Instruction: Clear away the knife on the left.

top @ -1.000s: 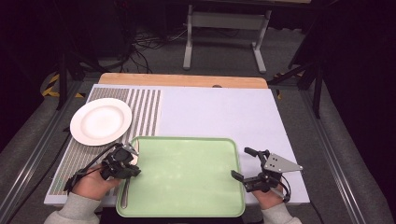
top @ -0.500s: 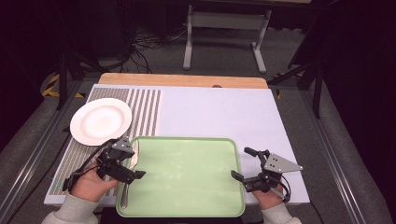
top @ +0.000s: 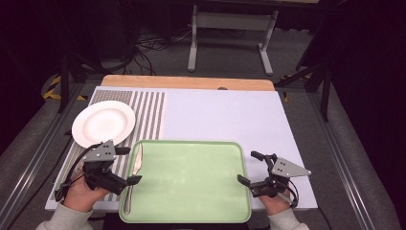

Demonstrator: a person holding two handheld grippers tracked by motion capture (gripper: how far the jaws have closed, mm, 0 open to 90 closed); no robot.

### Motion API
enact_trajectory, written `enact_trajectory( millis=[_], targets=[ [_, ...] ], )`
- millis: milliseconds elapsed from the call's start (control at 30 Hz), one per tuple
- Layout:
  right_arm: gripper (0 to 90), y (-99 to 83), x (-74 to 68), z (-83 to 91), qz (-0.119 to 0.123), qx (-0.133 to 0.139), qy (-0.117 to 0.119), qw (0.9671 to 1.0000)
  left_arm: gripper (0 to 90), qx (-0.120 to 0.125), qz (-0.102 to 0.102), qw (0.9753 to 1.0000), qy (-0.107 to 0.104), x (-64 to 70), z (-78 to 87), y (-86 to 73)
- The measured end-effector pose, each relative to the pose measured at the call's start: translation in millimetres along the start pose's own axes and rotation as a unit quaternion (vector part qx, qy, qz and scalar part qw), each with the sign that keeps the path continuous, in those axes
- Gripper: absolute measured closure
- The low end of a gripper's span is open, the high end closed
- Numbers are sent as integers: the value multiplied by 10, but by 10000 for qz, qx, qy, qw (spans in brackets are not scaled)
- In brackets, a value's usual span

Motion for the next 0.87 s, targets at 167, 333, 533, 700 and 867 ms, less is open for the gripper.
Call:
enact_trajectory(
  millis=[167,333,533,700,867],
  targets=[
    [35,-1,-6,-10,-12,-4,3,10000,1,595,56,9979,-235,-55,79,-141],
    [35,-2,-5,-10,-21,-3,1,10000,1,1014,128,9937,-452,-101,118,-239],
    [35,-3,-1,0,-16,4,-8,10000,1,1214,175,9918,-372,-161,117,-401],
    [35,-3,0,9,-7,5,-19,10000,1,1345,423,9900,-34,-251,122,-504],
    [34,-3,-1,-2,-11,7,-7,10000,1,1433,532,9882,-128,-260,130,-514]
  ],
)
Point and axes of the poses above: each handheld gripper's, and its own axes: z roughly backward along the jaws, y roughly out of its top, x roughly to its right, the point moved 8 cm from there along -z, roughly forward along the jaws, and after that the axes turned 11 degrees about z, right-handed, at the moved point
